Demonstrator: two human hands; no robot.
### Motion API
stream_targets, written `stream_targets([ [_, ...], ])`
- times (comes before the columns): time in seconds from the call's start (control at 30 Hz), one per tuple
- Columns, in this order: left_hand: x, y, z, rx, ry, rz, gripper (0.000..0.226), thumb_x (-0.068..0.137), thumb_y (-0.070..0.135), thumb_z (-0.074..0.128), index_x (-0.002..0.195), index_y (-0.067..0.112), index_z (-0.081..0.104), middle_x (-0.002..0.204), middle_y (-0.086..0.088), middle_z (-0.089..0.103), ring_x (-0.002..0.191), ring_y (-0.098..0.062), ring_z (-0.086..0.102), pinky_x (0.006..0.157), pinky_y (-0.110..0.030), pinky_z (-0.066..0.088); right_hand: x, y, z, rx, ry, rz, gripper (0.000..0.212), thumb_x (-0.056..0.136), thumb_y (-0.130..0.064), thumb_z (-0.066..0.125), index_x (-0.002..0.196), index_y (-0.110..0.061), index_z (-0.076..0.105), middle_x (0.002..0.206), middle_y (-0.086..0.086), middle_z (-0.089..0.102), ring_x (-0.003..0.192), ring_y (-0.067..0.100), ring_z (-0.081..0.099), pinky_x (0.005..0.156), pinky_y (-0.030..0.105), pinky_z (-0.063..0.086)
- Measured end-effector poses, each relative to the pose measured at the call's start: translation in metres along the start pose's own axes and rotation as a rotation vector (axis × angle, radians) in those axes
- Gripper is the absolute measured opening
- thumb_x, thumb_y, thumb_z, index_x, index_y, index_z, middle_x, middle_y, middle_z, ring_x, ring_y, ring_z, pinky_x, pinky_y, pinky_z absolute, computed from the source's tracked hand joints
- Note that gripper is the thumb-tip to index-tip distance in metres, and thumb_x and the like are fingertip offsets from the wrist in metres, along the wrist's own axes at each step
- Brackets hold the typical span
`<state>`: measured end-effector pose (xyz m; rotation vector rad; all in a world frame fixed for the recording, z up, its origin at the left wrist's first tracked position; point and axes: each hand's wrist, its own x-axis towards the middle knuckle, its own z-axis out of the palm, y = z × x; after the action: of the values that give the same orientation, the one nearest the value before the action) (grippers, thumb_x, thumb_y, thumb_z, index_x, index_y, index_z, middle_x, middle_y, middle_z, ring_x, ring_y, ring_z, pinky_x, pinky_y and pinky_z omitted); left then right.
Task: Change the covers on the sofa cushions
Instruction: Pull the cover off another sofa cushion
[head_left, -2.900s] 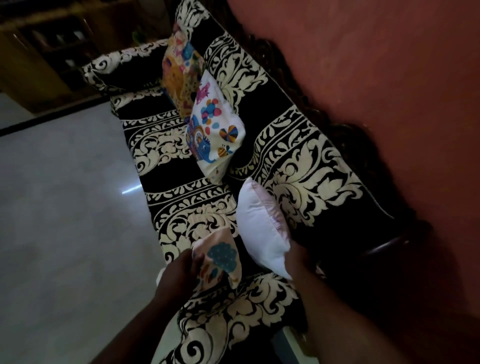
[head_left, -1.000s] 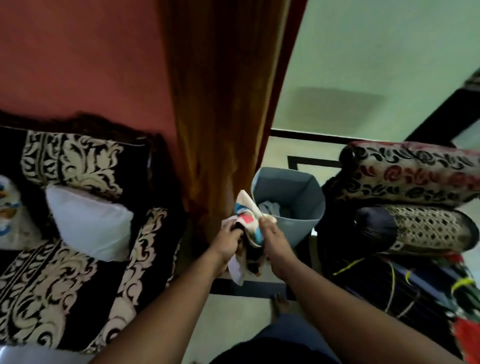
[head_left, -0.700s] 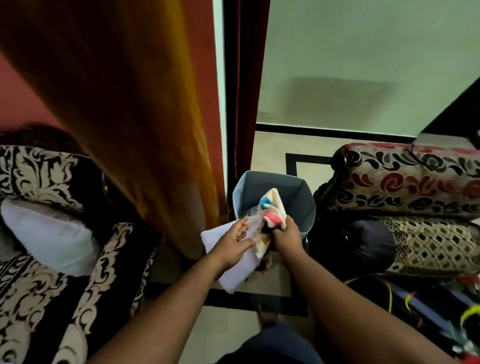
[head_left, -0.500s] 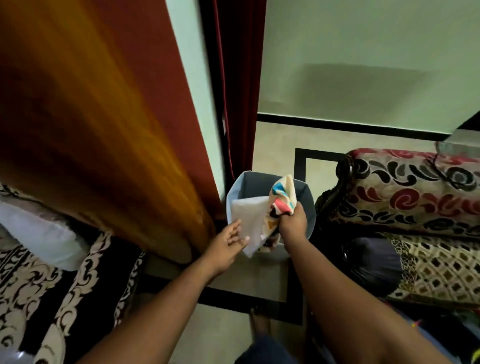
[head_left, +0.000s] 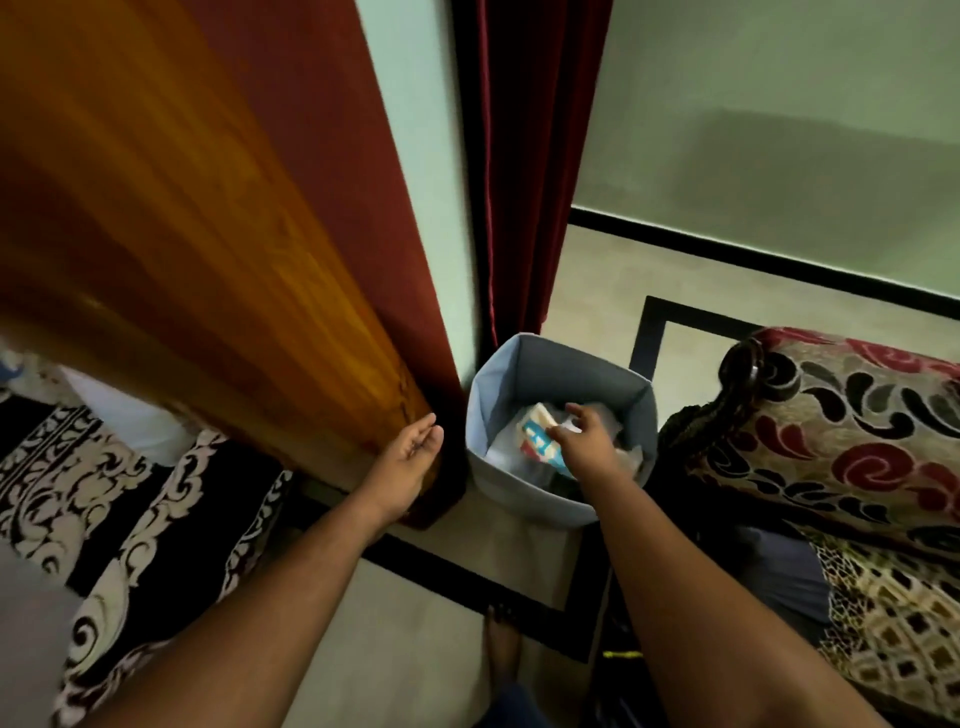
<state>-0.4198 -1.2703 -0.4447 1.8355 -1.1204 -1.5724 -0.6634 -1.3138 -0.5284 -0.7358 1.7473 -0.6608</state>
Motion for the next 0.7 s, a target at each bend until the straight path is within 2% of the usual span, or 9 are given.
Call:
stream_targets([
  [0.03, -0.006, 0.000, -0.008, -0.007, 0.016, -0.002, 0.059, 0.098, 0.049, 0.048, 0.152, 0.027, 0.040, 0.155, -0.001, 0.044, 0.139, -0.016, 0.045, 0.116, -0.042, 0.037, -0.009, -0.005, 0.009, 0.039, -0.040, -0.026, 0.052, 0.095, -0.006, 0.066, 0.143, -0.010, 0.048, 0.141, 0.011, 0.053, 0.114, 0.021, 0.056, 0.069, 0.013, 0.051],
  [0.13, -0.038, -0.001, -0.044, -0.048, 0.084, 0.017, 0.063, 0.098, 0.052, 0.045, 0.155, 0.025, 0.036, 0.156, 0.001, 0.041, 0.141, -0.017, 0.043, 0.118, -0.043, 0.035, -0.051, -0.027, 0.047, 0.110, -0.159, -0.160, 0.052, 0.098, -0.015, 0.065, 0.146, -0.011, 0.045, 0.144, 0.008, 0.054, 0.130, 0.022, 0.054, 0.102, 0.031, 0.049],
  [0.17, -0.049, -0.002, -0.057, -0.059, 0.100, 0.025, 0.065, 0.097, 0.056, 0.044, 0.155, 0.027, 0.035, 0.157, 0.002, 0.040, 0.141, -0.017, 0.042, 0.118, -0.044, 0.035, -0.064, -0.037, 0.061, 0.147, -0.176, -0.204, 0.052, 0.099, -0.016, 0.064, 0.147, -0.011, 0.045, 0.145, 0.007, 0.053, 0.130, 0.020, 0.053, 0.105, 0.031, 0.047],
  [0.23, -0.077, -0.006, -0.090, -0.076, 0.150, 0.042, 0.075, 0.089, 0.071, 0.044, 0.154, 0.035, 0.035, 0.157, 0.005, 0.040, 0.141, -0.015, 0.043, 0.118, -0.046, 0.035, -0.100, -0.058, 0.094, 0.260, -0.240, -0.244, 0.052, 0.100, -0.020, 0.064, 0.148, -0.014, 0.044, 0.143, 0.002, 0.054, 0.123, 0.013, 0.056, 0.100, 0.024, 0.049],
  [0.33, -0.127, -0.024, -0.144, -0.153, 0.272, 0.127, 0.095, 0.071, 0.091, 0.047, 0.151, 0.040, 0.037, 0.156, 0.007, 0.042, 0.140, -0.014, 0.044, 0.117, -0.049, 0.036, -0.164, -0.083, 0.151, 0.289, -0.373, -0.298, 0.057, 0.096, -0.041, 0.067, 0.147, -0.031, 0.043, 0.140, -0.005, 0.054, 0.122, 0.012, 0.056, 0.106, 0.037, 0.049],
  [0.4, -0.160, -0.040, -0.184, -0.202, 0.374, 0.195, 0.106, 0.062, 0.097, 0.049, 0.151, 0.039, 0.039, 0.154, 0.007, 0.045, 0.138, -0.014, 0.046, 0.116, -0.049, 0.038, -0.208, -0.099, 0.191, 0.254, -0.458, -0.360, 0.057, 0.096, -0.045, 0.064, 0.148, -0.034, 0.040, 0.145, -0.005, 0.049, 0.126, 0.014, 0.052, 0.106, 0.037, 0.045],
  [0.5, -0.228, -0.066, -0.249, -0.257, 0.478, 0.258, 0.102, 0.068, 0.090, 0.049, 0.152, 0.034, 0.038, 0.152, 0.005, 0.049, 0.138, -0.014, 0.046, 0.117, -0.046, 0.037, -0.282, -0.118, 0.259, 0.184, -0.603, -0.456, 0.062, 0.098, -0.047, 0.061, 0.153, -0.034, 0.035, 0.151, -0.007, 0.041, 0.135, 0.013, 0.042, 0.109, 0.035, 0.037],
  [0.63, -0.320, -0.109, -0.337, -0.324, 0.625, 0.327, 0.085, 0.082, 0.067, 0.046, 0.154, 0.023, 0.037, 0.155, 0.003, 0.044, 0.139, -0.014, 0.044, 0.114, -0.036, 0.038, -0.374, -0.127, 0.354, 0.101, -0.663, -0.584, 0.063, 0.099, -0.048, 0.058, 0.154, -0.030, 0.034, 0.156, -0.002, 0.038, 0.140, 0.016, 0.040, 0.107, 0.038, 0.038],
  [0.7, -0.352, -0.133, -0.372, -0.318, 0.689, 0.354, 0.076, 0.090, 0.060, 0.044, 0.154, 0.020, 0.038, 0.147, 0.007, 0.050, 0.129, -0.009, 0.051, 0.112, -0.033, 0.039, -0.408, -0.126, 0.390, 0.062, -0.692, -0.619, 0.063, 0.099, -0.048, 0.056, 0.154, -0.028, 0.034, 0.151, -0.002, 0.040, 0.137, 0.015, 0.041, 0.111, 0.041, 0.037],
])
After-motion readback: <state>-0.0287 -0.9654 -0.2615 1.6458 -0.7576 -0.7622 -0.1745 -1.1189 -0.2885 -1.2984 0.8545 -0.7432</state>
